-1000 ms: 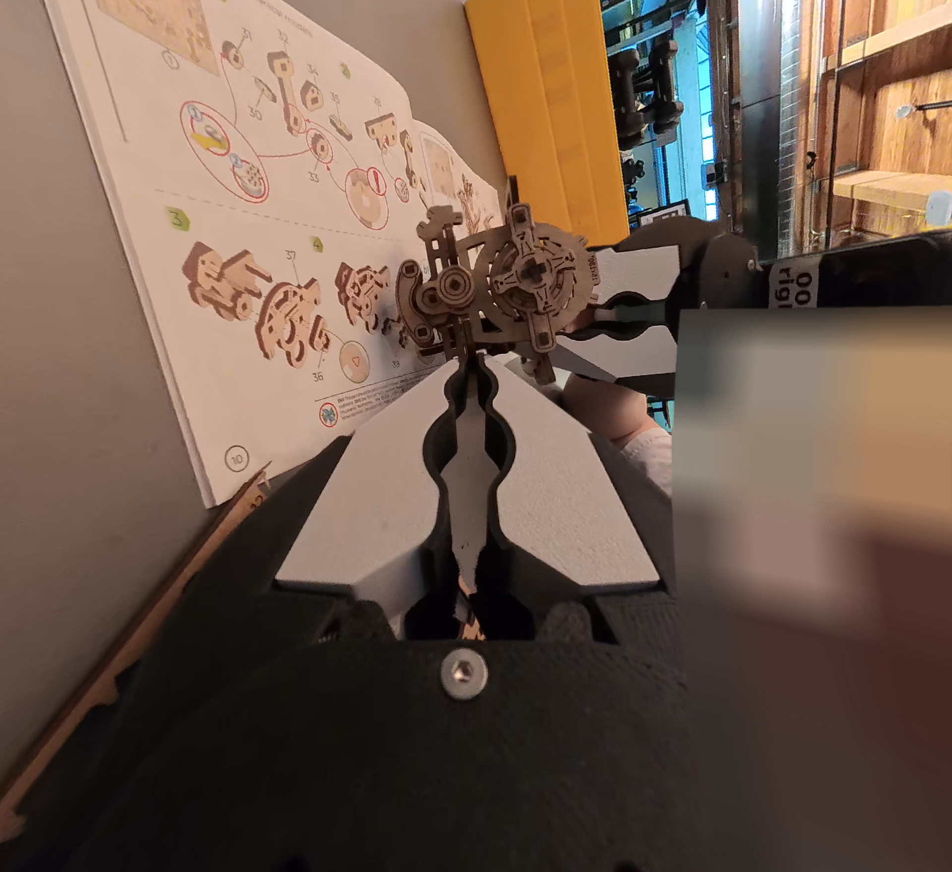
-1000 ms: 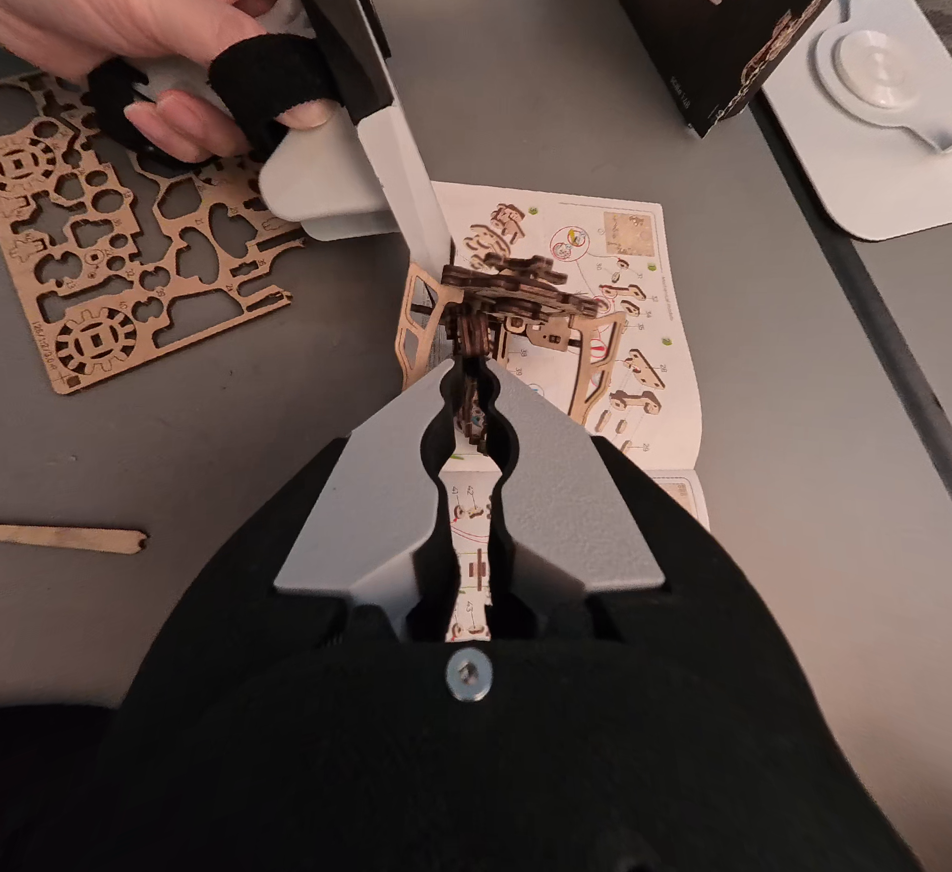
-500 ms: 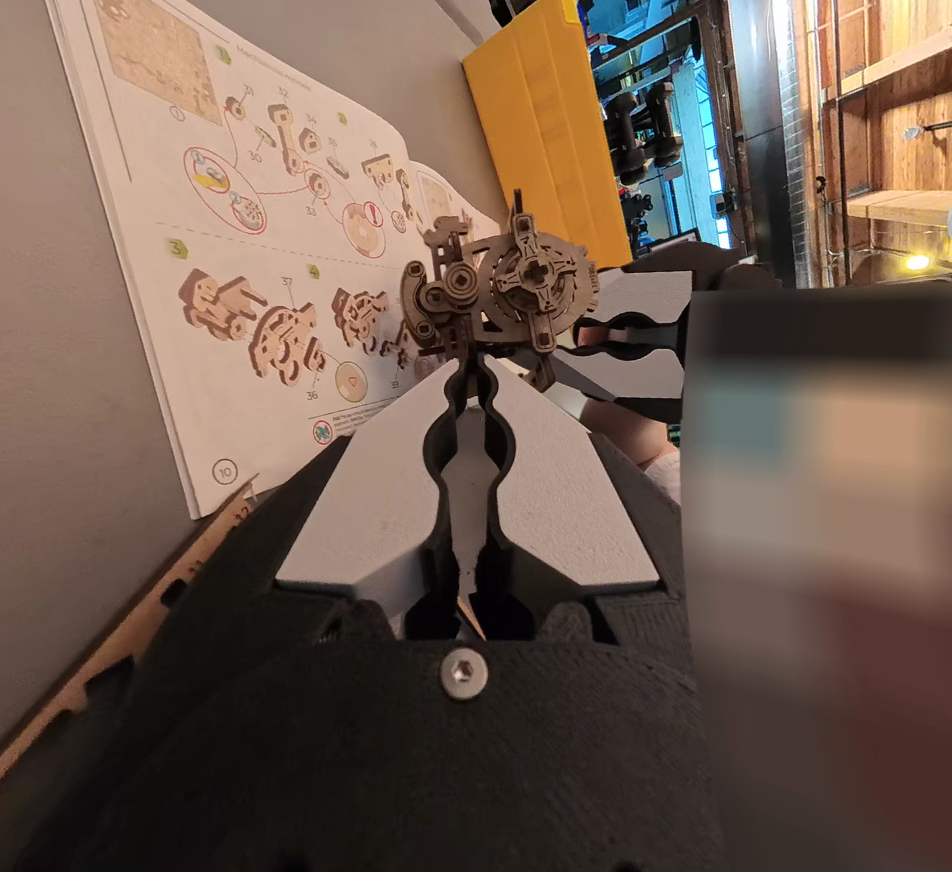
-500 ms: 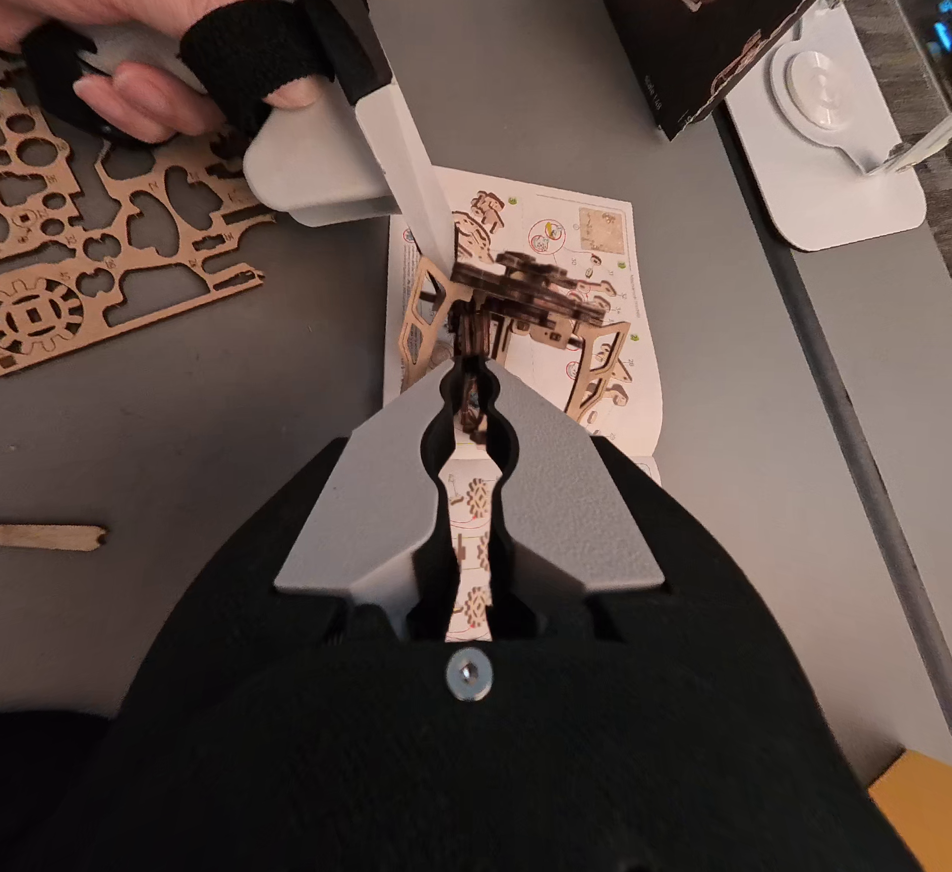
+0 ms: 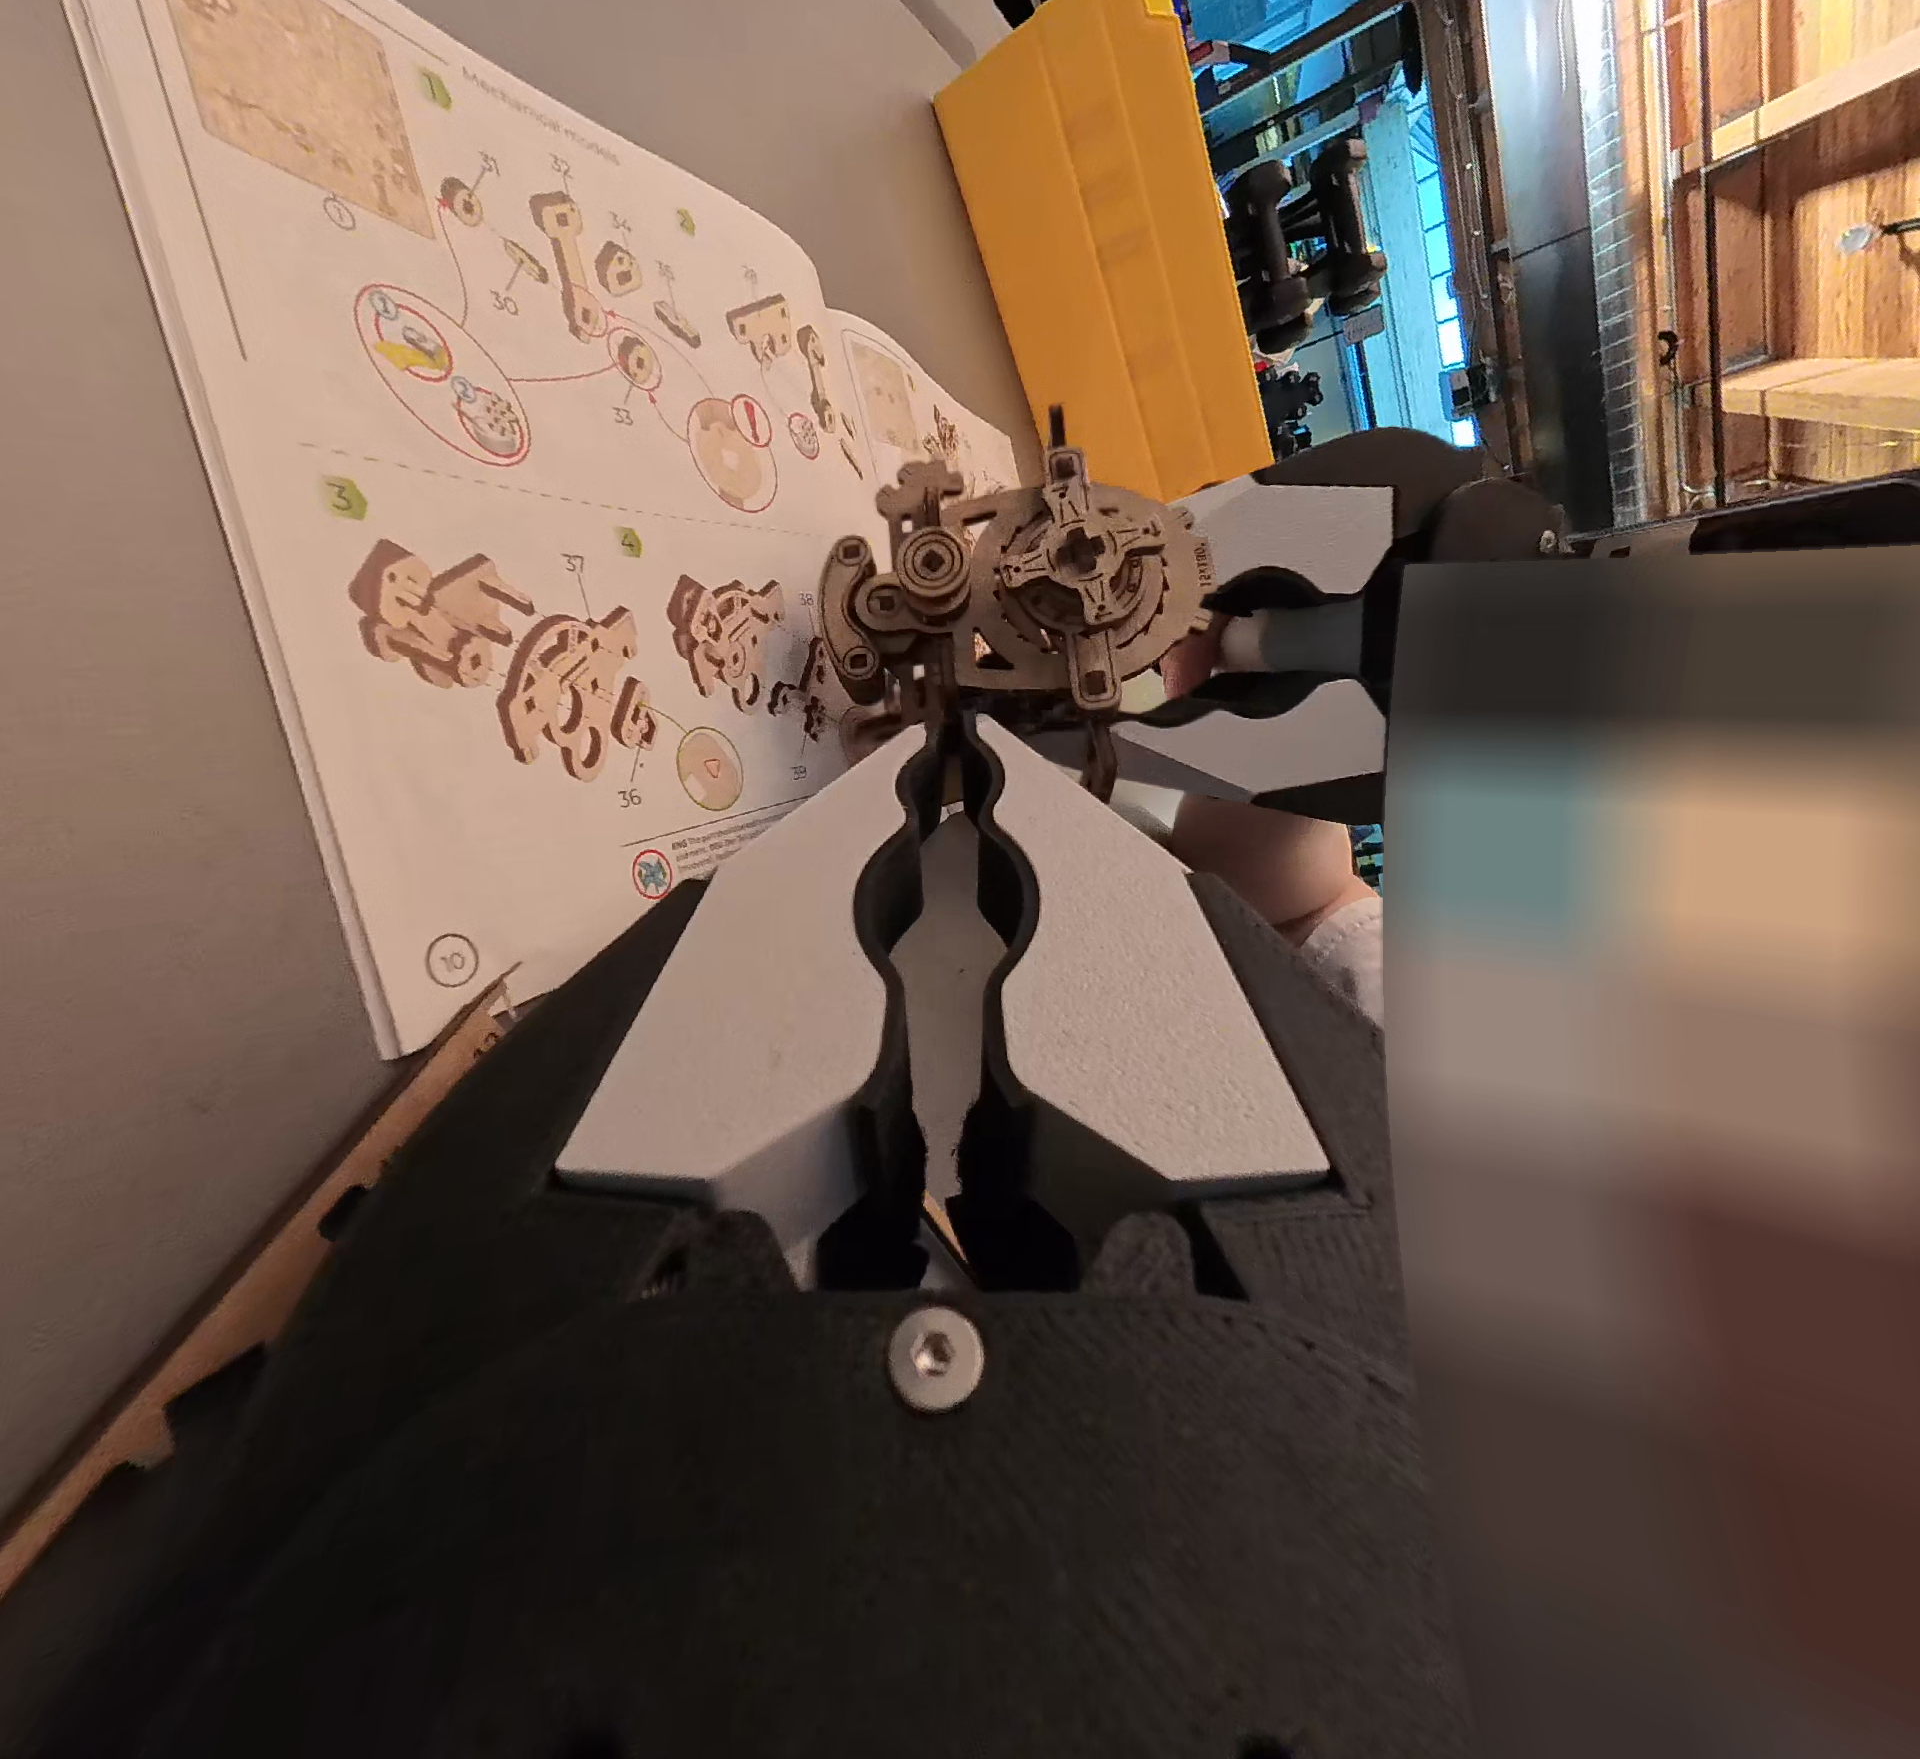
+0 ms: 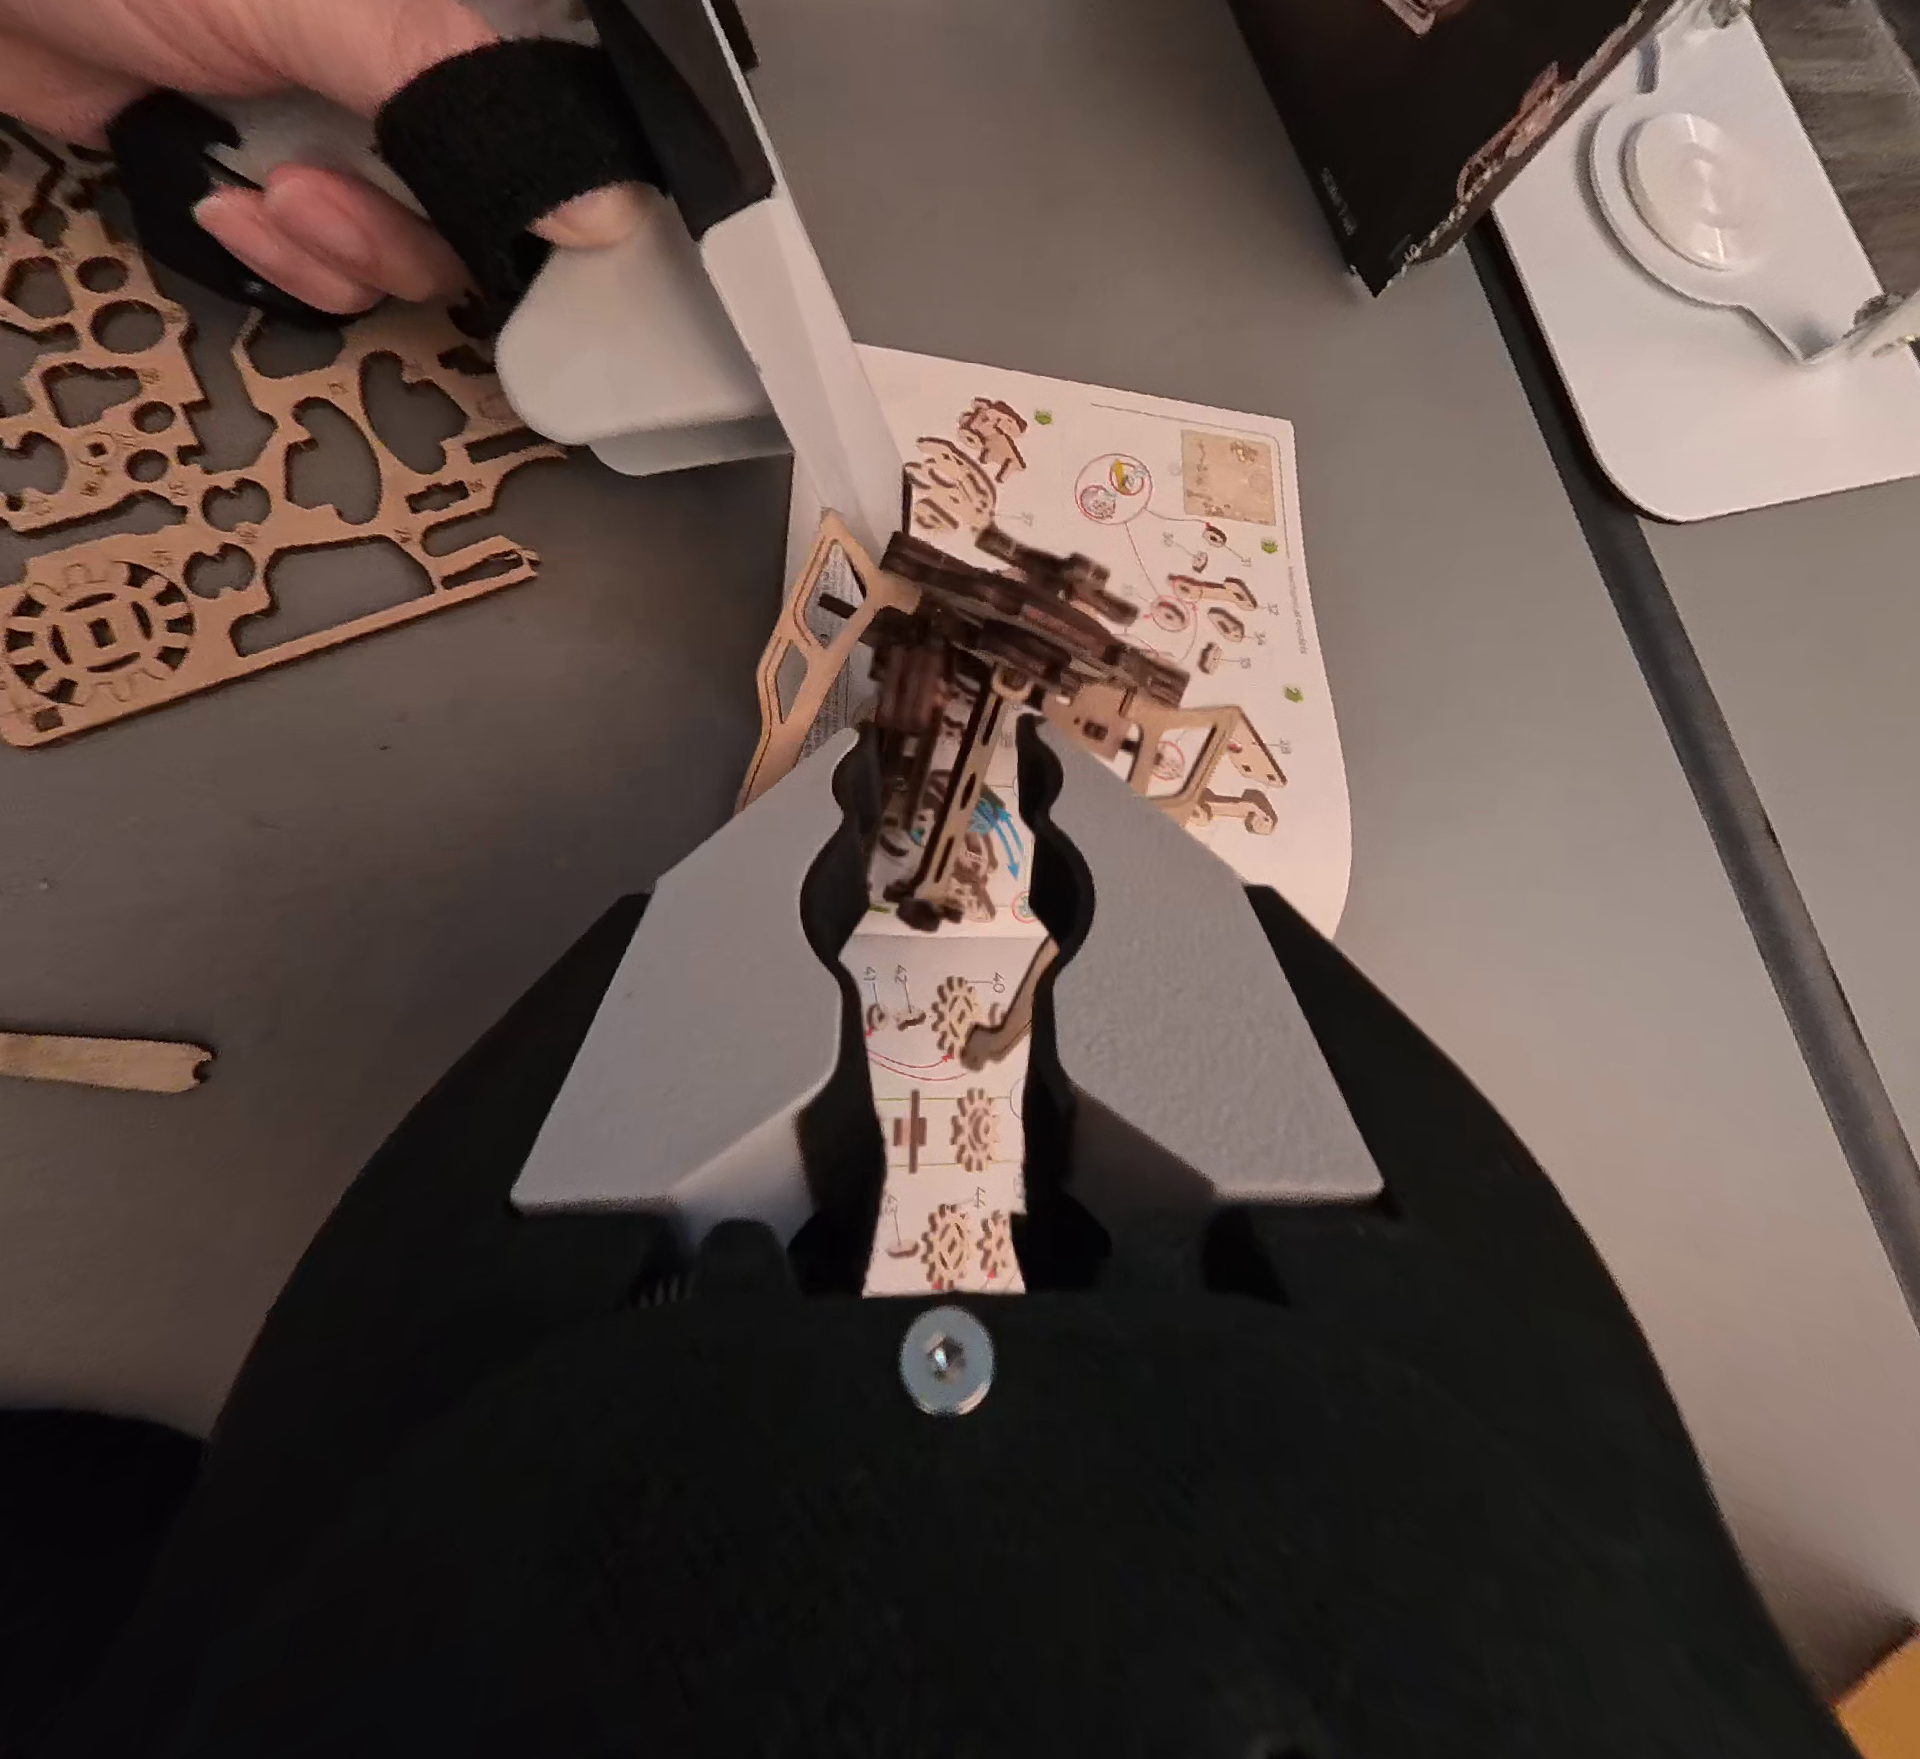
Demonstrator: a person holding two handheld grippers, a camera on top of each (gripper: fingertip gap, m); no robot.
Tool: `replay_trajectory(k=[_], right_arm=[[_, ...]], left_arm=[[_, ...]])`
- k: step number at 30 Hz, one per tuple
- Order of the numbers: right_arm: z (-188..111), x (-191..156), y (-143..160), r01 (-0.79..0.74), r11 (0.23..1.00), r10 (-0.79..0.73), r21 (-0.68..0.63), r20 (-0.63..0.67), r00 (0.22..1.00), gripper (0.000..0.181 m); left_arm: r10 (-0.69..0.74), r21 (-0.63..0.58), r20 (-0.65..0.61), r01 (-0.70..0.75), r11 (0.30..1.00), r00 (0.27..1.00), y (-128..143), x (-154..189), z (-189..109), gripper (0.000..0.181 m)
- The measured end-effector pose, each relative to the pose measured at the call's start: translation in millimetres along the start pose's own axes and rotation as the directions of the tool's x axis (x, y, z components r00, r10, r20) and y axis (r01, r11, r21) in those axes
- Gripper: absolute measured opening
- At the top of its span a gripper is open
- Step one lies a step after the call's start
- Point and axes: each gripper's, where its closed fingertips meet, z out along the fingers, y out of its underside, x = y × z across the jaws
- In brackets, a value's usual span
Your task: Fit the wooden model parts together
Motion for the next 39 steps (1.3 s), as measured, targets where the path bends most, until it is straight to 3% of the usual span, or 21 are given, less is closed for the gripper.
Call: replay_trajectory(k=[5,19,26,39], right_arm=[[-1,-6,-6,-0.029,0.998,0.026,0.055,0.065,0.998,0.012],[-7,-2,-9,-0.231,0.97,0.221,0.069,0.13,0.967,0.009],[-3,-1,-11,-0.162,0.983,0.158,0.085,0.052,0.986,0.01],[-2,2,-11,-0.355,0.932,0.348,0.075,0.093,0.933,0.01]], left_arm=[[0.005,-0.001,-0.004,-0.005,1.0,1.0,0,2,1,0.0],[-0.014,0.024,-0.026,0.015,1.0,1.0,-1,5,2,0.0],[-0.078,0.057,-0.052,0.081,0.995,0.996,-4,2,0,0.0],[-0.034,0.108,-0.032,0.038,0.993,0.999,-9,5,0,0.0]])
